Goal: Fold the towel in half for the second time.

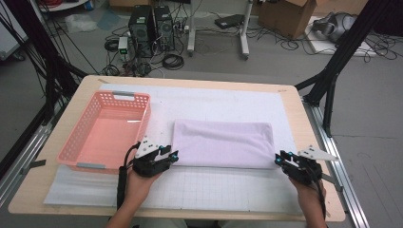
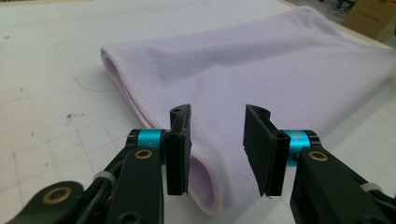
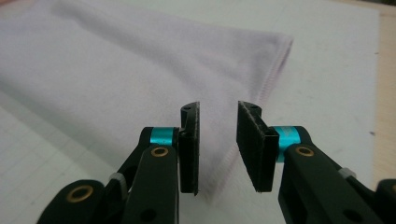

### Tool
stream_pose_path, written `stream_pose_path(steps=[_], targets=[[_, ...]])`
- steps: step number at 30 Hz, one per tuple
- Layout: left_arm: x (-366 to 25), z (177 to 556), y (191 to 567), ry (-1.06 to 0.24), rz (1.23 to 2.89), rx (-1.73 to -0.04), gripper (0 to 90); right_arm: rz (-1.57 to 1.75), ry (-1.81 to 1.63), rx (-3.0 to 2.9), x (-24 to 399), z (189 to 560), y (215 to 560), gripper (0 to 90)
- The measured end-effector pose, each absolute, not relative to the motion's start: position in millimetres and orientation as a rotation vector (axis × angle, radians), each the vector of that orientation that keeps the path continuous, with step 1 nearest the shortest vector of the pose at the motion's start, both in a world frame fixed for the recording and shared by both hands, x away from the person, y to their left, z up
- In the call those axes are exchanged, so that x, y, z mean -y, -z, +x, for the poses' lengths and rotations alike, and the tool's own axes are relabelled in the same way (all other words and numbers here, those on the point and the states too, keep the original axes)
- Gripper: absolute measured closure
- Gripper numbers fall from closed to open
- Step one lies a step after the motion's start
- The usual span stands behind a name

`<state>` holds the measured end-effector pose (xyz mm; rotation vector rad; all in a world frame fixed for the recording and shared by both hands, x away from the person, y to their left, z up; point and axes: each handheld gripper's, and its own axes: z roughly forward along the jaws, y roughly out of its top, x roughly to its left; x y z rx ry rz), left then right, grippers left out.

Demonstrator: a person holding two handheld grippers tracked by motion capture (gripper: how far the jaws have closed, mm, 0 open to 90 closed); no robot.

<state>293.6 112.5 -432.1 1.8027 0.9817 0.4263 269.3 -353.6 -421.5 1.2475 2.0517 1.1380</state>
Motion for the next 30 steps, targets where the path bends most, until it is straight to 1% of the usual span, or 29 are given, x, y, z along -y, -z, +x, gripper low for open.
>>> stream_pose_path(steps=[3, 5, 6, 8, 9, 14, 18, 21, 23, 26, 28, 29, 30], targets=[[-108, 310, 435, -0.43, 1.824, -1.02, 61.6, 1.27, -1.092, -2.071, 346, 291, 431, 69.1], [-107, 318, 435, -0.442, 1.818, -1.035, 62.1, 1.286, -1.081, -2.09, 344, 303, 436, 70.8], [-107, 322, 434, -0.44, 1.826, -1.04, 62.6, 1.278, -1.056, -2.115, 342, 307, 439, 72.7], [-106, 327, 433, -0.437, 1.821, -1.047, 63.3, 1.269, -0.978, -2.159, 341, 310, 445, 73.7], [-106, 330, 432, -0.44, 1.815, -1.048, 63.3, 1.281, -0.99, -2.149, 343, 310, 445, 74.0], [-104, 353, 425, -0.413, 1.797, -1.074, 62.0, 1.296, -1.063, -2.083, 349, 316, 433, 69.6], [-99, 376, 423, -0.405, 1.789, -1.089, 57.8, 1.29, -1.059, -2.058, 347, 336, 425, 61.5], [-95, 393, 426, -0.394, 1.804, -1.117, 55.7, 1.256, -1.042, -2.08, 341, 357, 423, 59.1], [-94, 401, 428, -0.403, 1.792, -1.146, 52.6, 1.23, -1.016, -2.112, 336, 368, 424, 58.9], [-94, 413, 434, -0.406, 1.796, -1.197, 50.8, 1.201, -0.977, -2.159, 325, 383, 430, 58.9], [-93, 417, 438, -0.41, 1.824, -1.202, 51.9, 1.213, -0.956, -2.17, 319, 391, 436, 61.1], [-91, 419, 442, -0.424, 1.843, -1.201, 54.3, 1.221, -0.935, -2.172, 317, 394, 439, 63.0], [-91, 419, 444, -0.432, 1.852, -1.206, 59.3, 1.222, -0.912, -2.171, 315, 398, 442, 63.6]])
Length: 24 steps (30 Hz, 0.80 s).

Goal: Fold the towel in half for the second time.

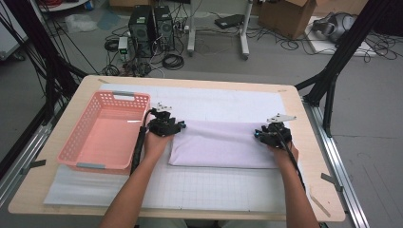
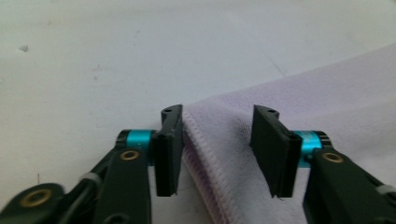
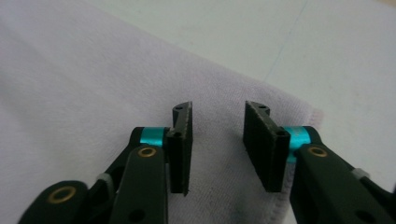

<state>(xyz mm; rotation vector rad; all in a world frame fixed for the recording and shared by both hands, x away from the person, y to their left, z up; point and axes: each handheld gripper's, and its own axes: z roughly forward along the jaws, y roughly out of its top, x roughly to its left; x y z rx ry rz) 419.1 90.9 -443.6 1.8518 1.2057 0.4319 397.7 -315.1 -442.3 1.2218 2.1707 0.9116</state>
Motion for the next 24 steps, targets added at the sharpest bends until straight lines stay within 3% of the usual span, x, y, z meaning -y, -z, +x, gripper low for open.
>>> stream_pose_path(steps=[4, 6, 8, 10, 15, 16, 18, 20, 24], targets=[[-92, 422, 447, -0.473, 1.84, -1.233, 79.6, 1.258, -0.799, -2.051, 313, 403, 443, 63.7], [-92, 422, 446, -0.494, 1.816, -1.253, 83.9, 1.3, -0.79, -2.009, 316, 406, 444, 63.9], [-92, 421, 443, -0.501, 1.77, -1.271, 80.6, 1.355, -0.794, -1.962, 320, 407, 440, 65.5], [-95, 422, 440, -0.515, 1.727, -1.276, 64.5, 1.365, -0.875, -1.93, 327, 406, 435, 62.4], [-97, 428, 452, -0.415, 1.76, -1.288, 61.9, 1.367, -0.898, -2.035, 337, 414, 438, 55.7], [-96, 428, 452, -0.417, 1.767, -1.279, 63.0, 1.356, -0.89, -2.049, 336, 415, 440, 60.4], [-95, 426, 451, -0.432, 1.782, -1.24, 80.3, 1.347, -0.929, -2.098, 333, 417, 443, 79.4], [-97, 425, 448, -0.438, 1.761, -1.25, 84.8, 1.342, -0.905, -2.061, 331, 416, 440, 82.8], [-97, 424, 444, -0.48, 1.717, -1.246, 84.8, 1.44, -1.035, -1.91, 340, 412, 435, 82.9]])
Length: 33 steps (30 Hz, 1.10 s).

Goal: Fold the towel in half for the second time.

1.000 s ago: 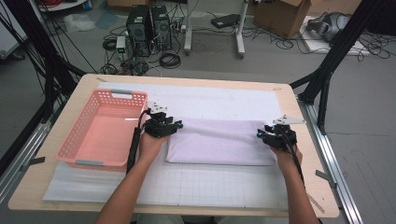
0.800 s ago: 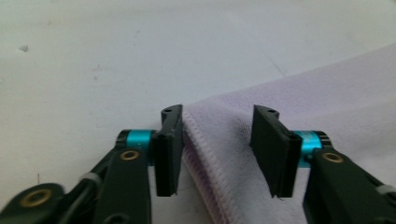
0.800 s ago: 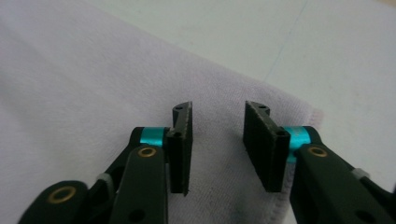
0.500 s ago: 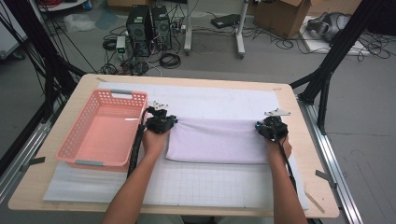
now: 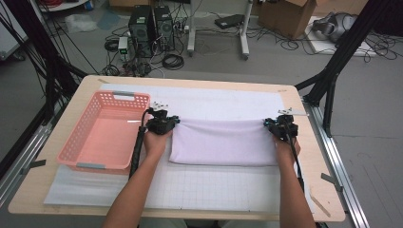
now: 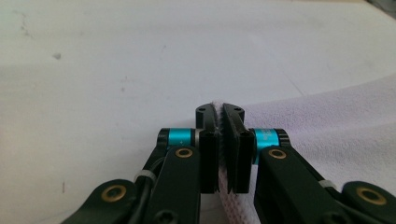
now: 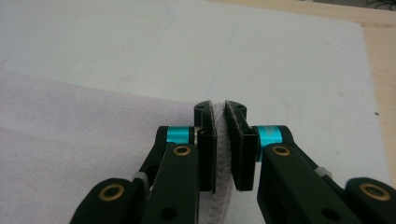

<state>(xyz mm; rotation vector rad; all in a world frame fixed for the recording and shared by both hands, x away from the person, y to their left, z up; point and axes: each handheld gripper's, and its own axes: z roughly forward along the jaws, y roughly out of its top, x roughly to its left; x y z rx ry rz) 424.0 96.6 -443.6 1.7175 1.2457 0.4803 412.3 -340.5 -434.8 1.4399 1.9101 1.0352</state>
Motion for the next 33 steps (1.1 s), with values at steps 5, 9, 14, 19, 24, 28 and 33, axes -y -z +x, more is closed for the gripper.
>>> stream_pose_path(steps=[5, 9, 14, 19, 24, 28, 33], targets=[[-95, 421, 440, -0.52, 1.72, -1.28, 51.2, 1.397, -0.921, -1.897, 332, 413, 437, 58.2], [-93, 411, 435, -0.497, 1.767, -1.21, 46.4, 1.375, -0.986, -1.932, 335, 403, 426, 55.7], [-92, 394, 432, -0.443, 1.802, -1.146, 53.1, 1.289, -1.052, -2.022, 339, 379, 422, 57.5], [-92, 371, 431, -0.445, 1.821, -1.049, 66.1, 1.225, -1.102, -2.119, 344, 345, 429, 62.6], [-95, 352, 437, -0.404, 1.867, -1.053, 66.7, 1.174, -1.029, -2.215, 343, 321, 442, 64.3], [-95, 339, 443, -0.367, 1.922, -1.069, 64.7, 1.197, -1.027, -2.192, 347, 312, 445, 62.8], [-96, 320, 448, -0.417, 1.955, -1.008, 65.3, 1.191, -1.032, -2.155, 353, 301, 444, 59.6]])
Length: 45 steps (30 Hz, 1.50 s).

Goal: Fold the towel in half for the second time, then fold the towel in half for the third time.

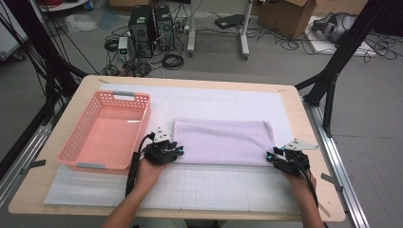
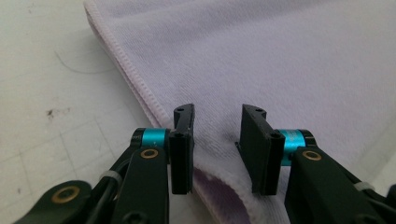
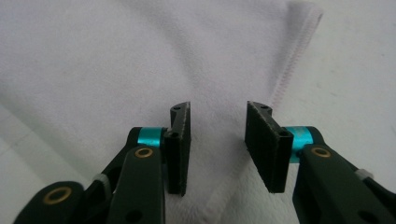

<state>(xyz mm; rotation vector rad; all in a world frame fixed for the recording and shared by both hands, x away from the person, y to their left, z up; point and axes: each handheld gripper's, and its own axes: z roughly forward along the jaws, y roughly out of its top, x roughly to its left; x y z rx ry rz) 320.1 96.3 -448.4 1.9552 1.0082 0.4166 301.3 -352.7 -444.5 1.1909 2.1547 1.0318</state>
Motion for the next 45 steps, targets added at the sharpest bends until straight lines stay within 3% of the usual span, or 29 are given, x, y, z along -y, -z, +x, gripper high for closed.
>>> stream_pose_path(steps=[4, 8, 17, 20, 27, 45], targets=[[-103, 314, 449, -0.403, 1.922, -1.009, 64.4, 1.211, -1.09, -2.095, 361, 292, 441, 55.5], [-109, 316, 448, -0.401, 1.862, -1.032, 50.0, 1.214, -1.131, -2.042, 363, 284, 435, 49.3], [-112, 311, 448, -0.373, 1.795, -0.985, 29.8, 1.213, -1.133, -1.982, 360, 278, 431, 28.1], [-111, 307, 445, -0.405, 1.775, -0.956, 23.3, 1.204, -1.143, -1.962, 361, 275, 430, 25.9], [-113, 303, 442, -0.429, 1.759, -0.949, 18.7, 1.192, -1.164, -1.94, 363, 275, 428, 22.2], [-117, 301, 440, -0.418, 1.772, -0.945, 21.6, 1.186, -1.158, -1.942, 361, 278, 428, 21.7]])
